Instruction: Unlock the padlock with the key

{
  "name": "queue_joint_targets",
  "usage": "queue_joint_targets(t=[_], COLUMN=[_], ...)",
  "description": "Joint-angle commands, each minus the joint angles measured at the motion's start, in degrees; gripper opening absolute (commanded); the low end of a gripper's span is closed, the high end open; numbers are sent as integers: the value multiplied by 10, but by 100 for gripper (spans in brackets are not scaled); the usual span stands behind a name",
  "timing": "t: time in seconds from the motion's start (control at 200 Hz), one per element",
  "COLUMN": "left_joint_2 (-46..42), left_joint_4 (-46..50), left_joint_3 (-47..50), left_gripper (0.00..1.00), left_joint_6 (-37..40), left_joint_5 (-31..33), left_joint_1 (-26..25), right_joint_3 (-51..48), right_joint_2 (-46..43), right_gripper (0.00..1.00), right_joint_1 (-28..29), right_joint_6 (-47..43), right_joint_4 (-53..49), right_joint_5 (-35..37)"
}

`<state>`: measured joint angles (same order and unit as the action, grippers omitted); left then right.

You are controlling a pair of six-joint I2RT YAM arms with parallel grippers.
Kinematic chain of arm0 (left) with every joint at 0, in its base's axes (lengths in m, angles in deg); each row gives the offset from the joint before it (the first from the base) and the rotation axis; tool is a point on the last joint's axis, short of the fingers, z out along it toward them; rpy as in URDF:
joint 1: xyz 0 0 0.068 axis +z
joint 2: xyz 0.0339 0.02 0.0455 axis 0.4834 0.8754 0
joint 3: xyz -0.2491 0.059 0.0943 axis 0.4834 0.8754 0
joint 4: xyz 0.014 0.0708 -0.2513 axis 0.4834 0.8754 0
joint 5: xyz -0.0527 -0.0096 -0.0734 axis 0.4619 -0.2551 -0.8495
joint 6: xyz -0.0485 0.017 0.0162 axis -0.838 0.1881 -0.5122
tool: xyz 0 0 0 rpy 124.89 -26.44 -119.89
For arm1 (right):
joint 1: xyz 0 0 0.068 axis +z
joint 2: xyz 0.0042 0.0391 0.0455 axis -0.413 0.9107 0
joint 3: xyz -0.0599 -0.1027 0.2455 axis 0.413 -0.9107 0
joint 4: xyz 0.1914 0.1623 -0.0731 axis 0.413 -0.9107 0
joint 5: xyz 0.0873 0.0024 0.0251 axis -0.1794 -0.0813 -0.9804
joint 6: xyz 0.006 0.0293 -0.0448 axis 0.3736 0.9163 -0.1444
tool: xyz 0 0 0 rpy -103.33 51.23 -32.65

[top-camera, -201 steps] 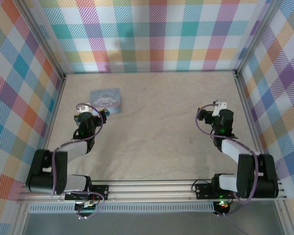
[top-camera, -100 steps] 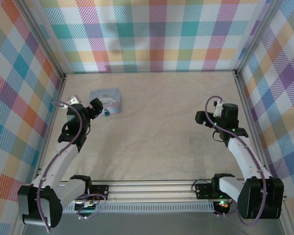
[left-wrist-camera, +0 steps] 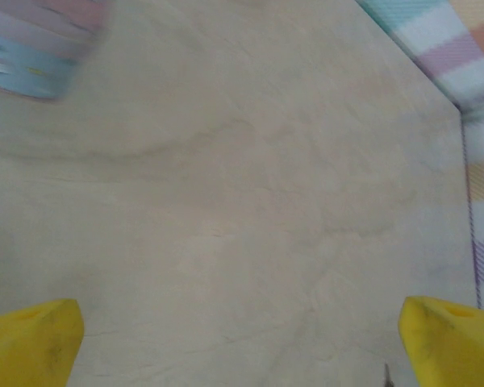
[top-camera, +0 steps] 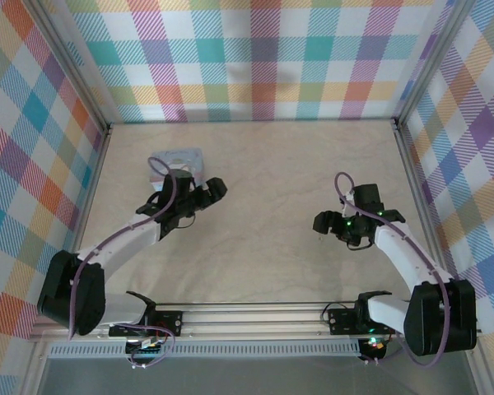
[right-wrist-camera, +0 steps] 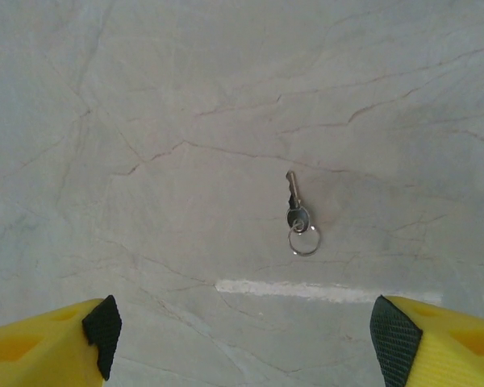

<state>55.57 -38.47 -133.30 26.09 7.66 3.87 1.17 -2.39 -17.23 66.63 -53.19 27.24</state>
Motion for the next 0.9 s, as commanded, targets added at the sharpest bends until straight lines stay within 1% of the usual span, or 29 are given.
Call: queue_joint_targets(t=[0.0,0.135,0.27,0.45,0.61,0.895], left_joint_2=[26,58,72,78,80,84], left_joint_4=[-40,-59,-62,-61,-58,-55], left_joint_3=[-29,-38,-38,-38,-42,-46], left_gripper=[100,100,100,100,100,100], left_joint_6=[-19,-32,-38,-40,-41,-42], left_joint_5=[-20,-32,-30,-27,-26,-26], left_joint_1=[-25,-45,-56,-58,-58,-58], right_joint_3=[-6,1,7,20,30,33], right_joint_2=[16,47,81,118,143,161], right_gripper=[80,75,70,63,54,40], right_joint_1=[10,18,21,28,35,50], right_joint_6=[12,3,4,6,14,27], right_joint_4=[-4,11,24,33,32,40], right_joint_5=[10,29,36,43,64,82])
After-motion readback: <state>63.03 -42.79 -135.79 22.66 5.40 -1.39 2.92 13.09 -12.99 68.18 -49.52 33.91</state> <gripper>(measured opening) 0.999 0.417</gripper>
